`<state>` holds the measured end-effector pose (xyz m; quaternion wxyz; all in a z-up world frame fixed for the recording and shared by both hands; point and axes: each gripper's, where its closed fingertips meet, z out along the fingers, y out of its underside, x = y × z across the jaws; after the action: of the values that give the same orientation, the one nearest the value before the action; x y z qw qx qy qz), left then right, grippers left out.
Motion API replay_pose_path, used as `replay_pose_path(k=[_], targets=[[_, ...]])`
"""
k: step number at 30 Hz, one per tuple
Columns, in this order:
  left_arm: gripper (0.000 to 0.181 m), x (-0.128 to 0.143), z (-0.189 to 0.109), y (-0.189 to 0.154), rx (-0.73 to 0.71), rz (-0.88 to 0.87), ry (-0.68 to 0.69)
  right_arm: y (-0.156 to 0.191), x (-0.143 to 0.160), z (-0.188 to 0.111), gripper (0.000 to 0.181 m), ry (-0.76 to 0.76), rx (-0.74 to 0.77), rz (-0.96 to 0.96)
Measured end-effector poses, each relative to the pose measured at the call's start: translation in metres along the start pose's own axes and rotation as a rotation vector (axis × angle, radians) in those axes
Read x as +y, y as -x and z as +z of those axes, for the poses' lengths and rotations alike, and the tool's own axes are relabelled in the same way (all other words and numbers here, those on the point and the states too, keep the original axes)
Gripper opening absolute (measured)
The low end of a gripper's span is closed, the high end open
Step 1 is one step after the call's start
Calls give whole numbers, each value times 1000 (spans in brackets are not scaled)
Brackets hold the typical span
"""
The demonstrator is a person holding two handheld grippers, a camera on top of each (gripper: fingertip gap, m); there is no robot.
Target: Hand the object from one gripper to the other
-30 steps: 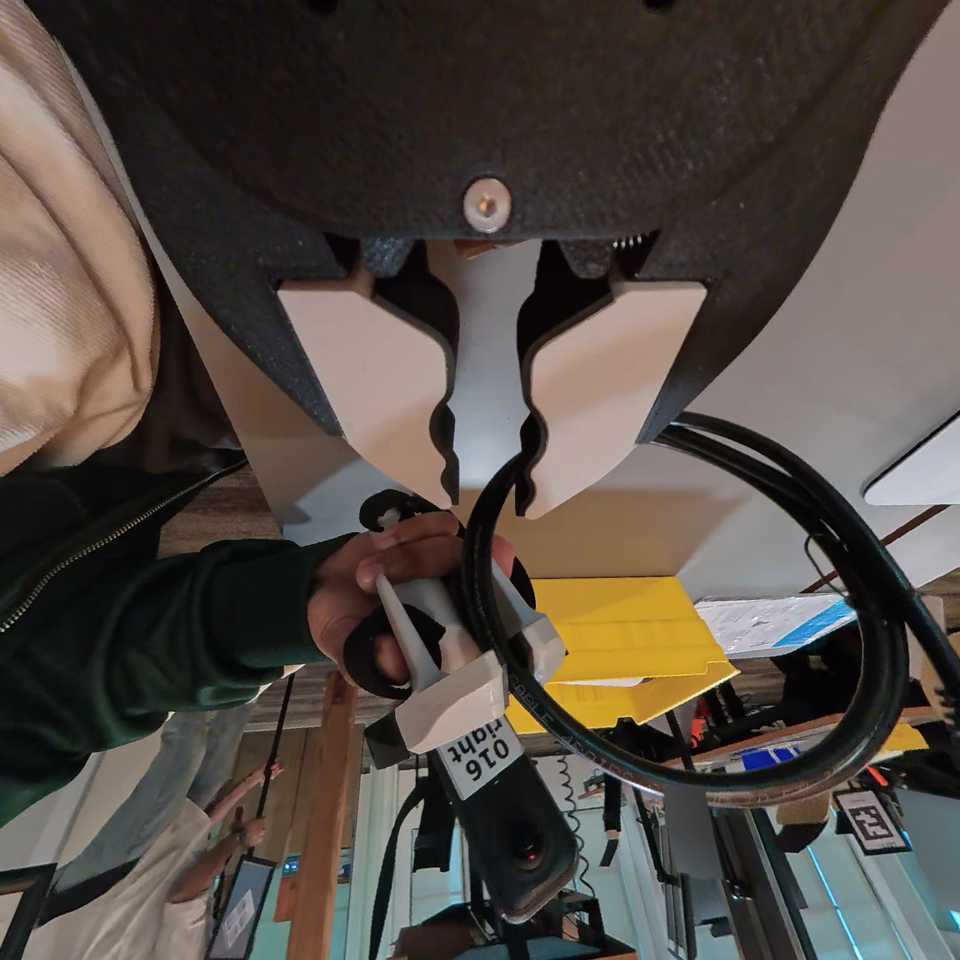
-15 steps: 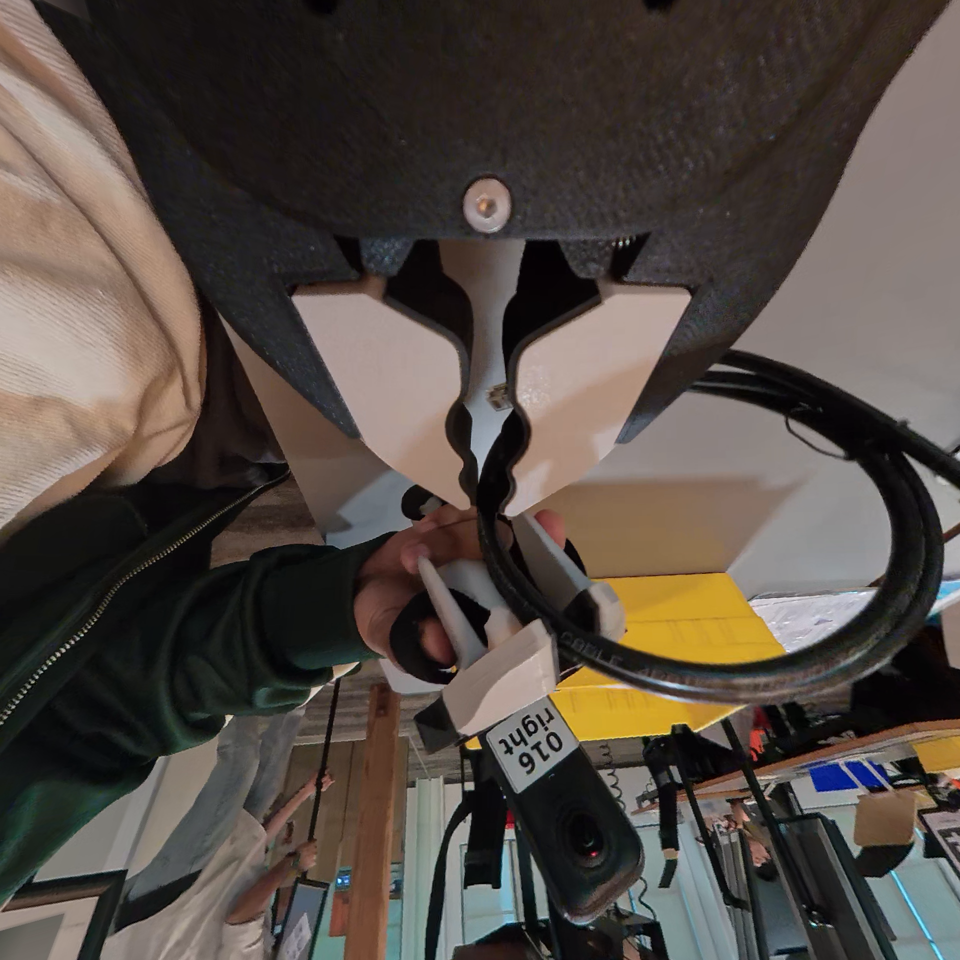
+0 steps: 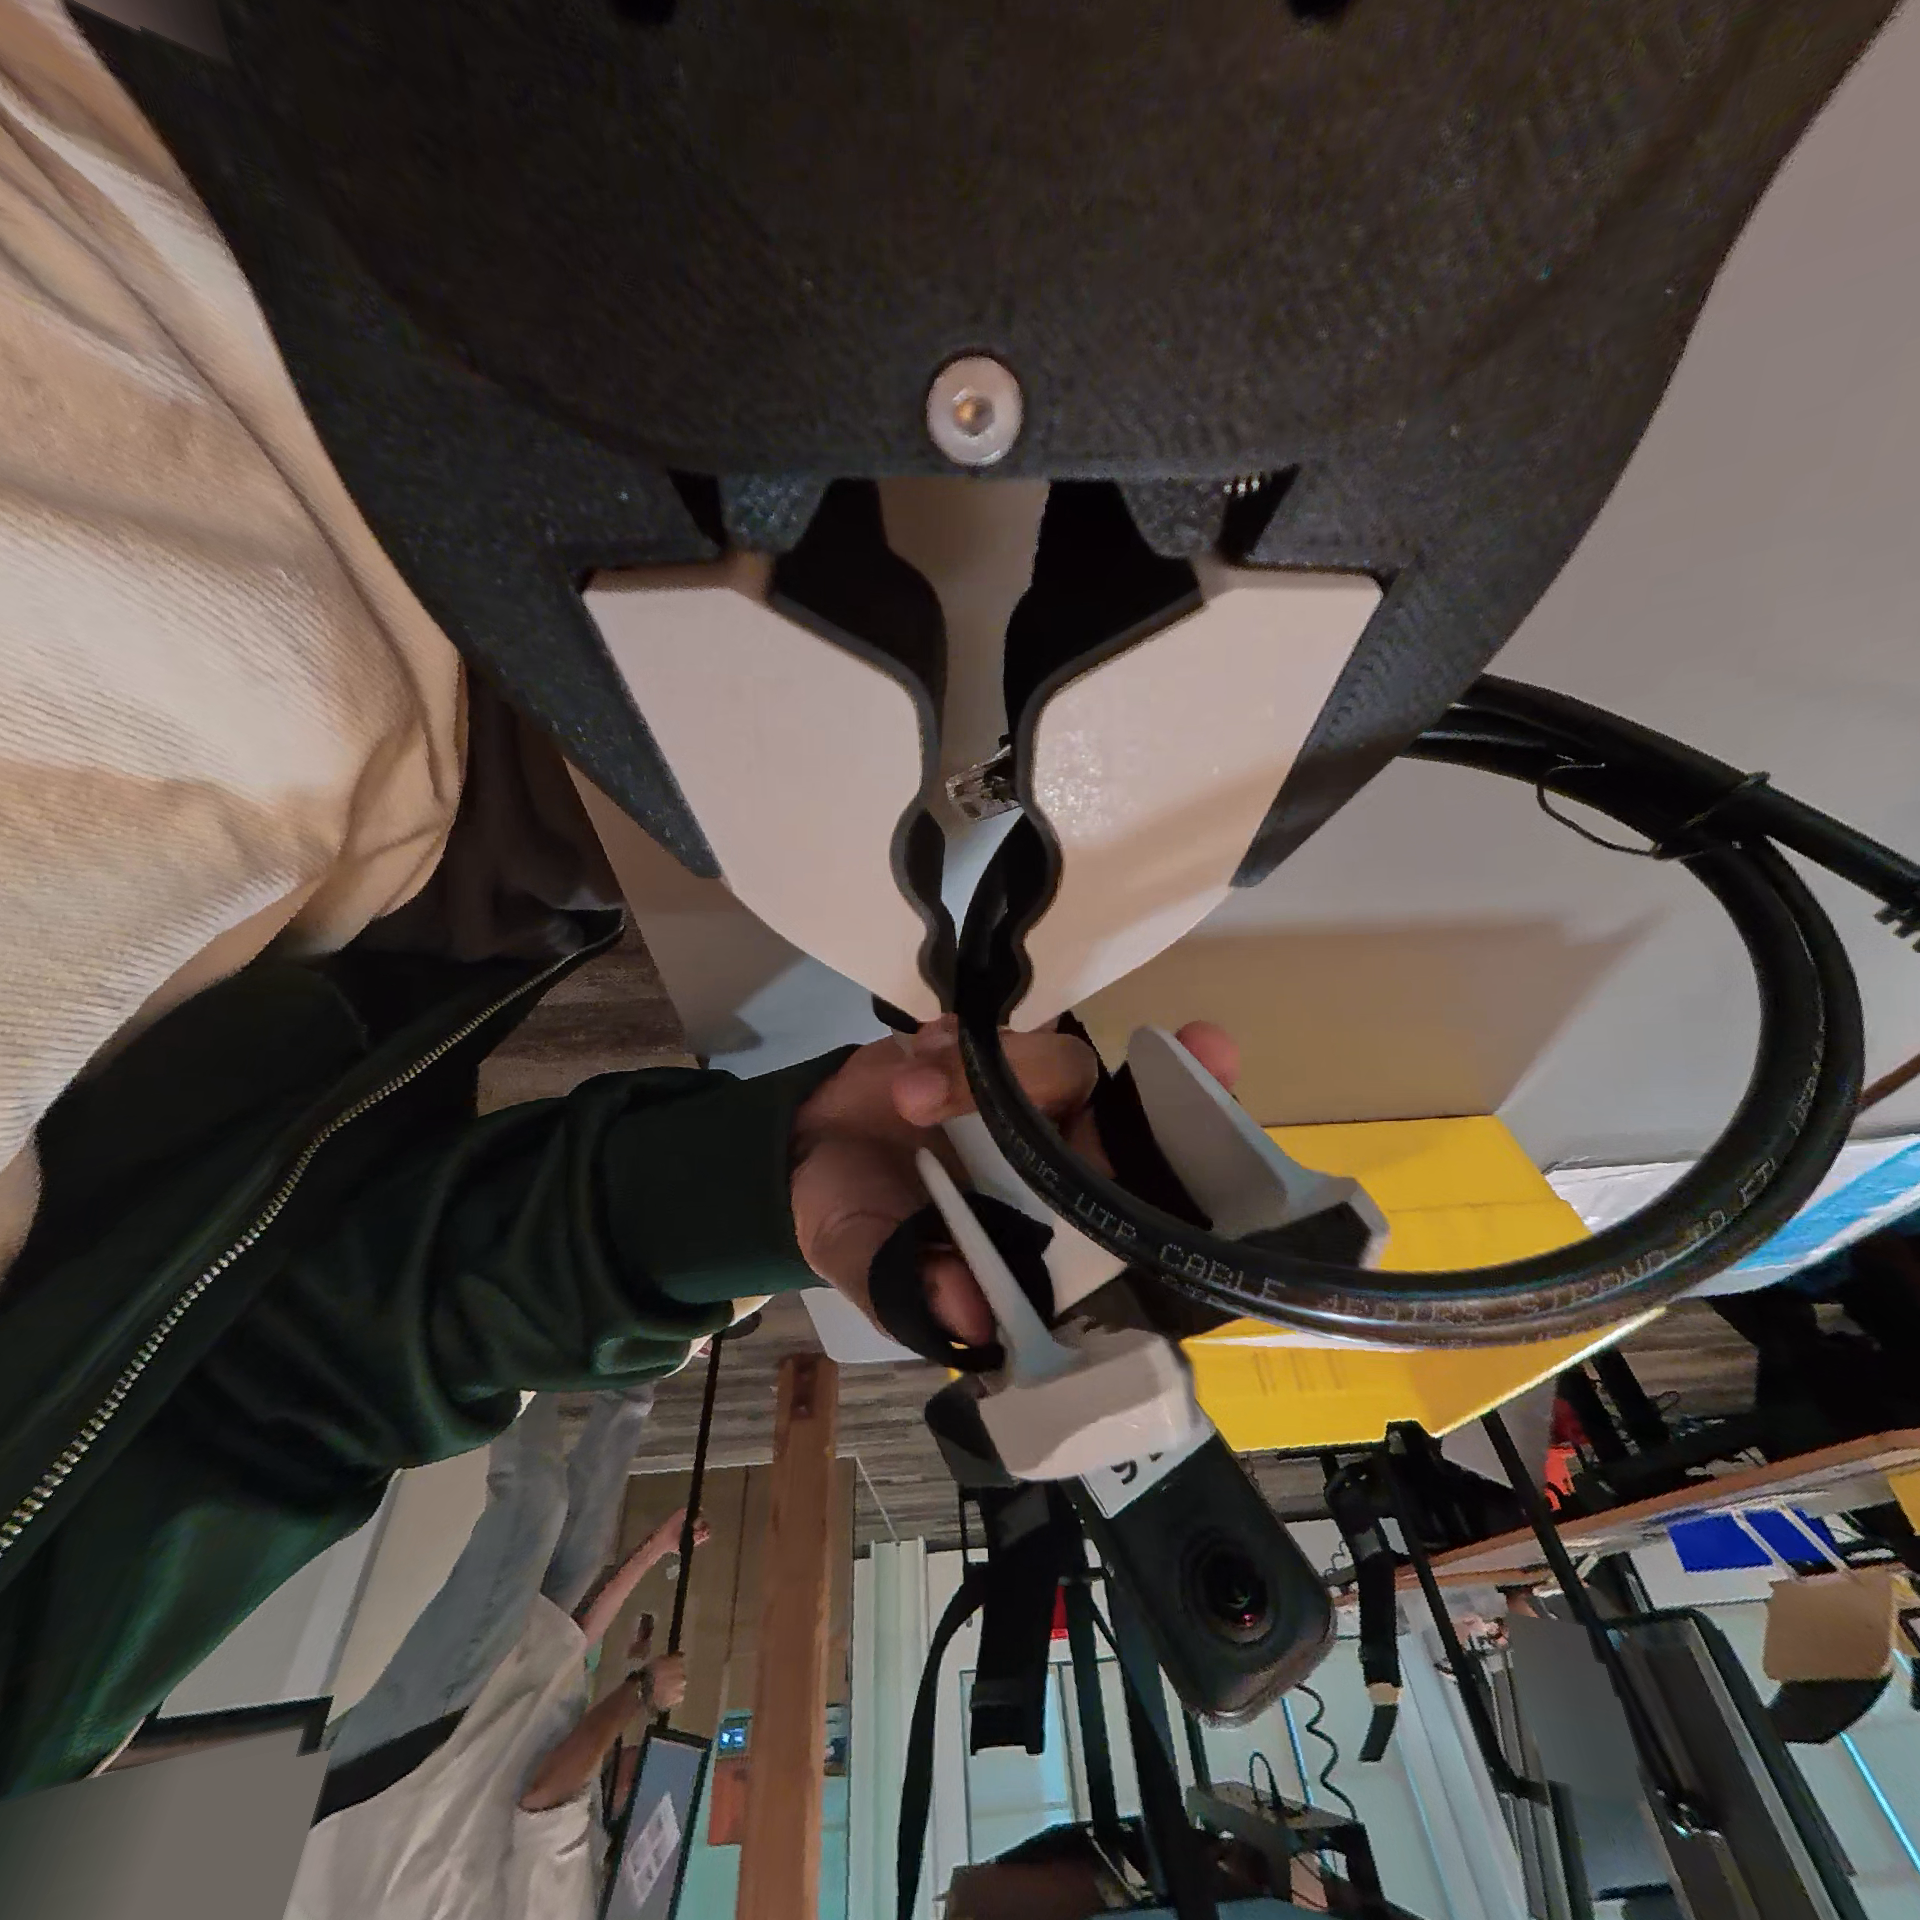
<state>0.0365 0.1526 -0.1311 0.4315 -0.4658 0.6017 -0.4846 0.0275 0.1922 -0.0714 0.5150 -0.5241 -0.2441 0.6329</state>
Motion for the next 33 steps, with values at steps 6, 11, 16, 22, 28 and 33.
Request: replay_pose_path(k=[6, 11, 16, 22, 28, 33], targets=[[7, -8, 2, -15, 83, -43, -23, -48, -15, -31, 27, -23, 320, -148], [7, -15, 6, -28, 155, -76, -50, -52, -6, -32, 28, 77, 365, -294], [7, -22, 9, -42, 218, -85, -69, -55, 12, -21, 51, 102, 325, -141], [7, -19, 15, -51, 266, -95, -60, -53, 16, -20, 42, 96, 266, 3], [7, -22, 14, -56, 310, -121, -76, -47, 24, -16, 32, 147, 224, -2], [7, -23, 15, -57, 315, -129, -87, -43, 20, -17, 19, 166, 216, -65]])
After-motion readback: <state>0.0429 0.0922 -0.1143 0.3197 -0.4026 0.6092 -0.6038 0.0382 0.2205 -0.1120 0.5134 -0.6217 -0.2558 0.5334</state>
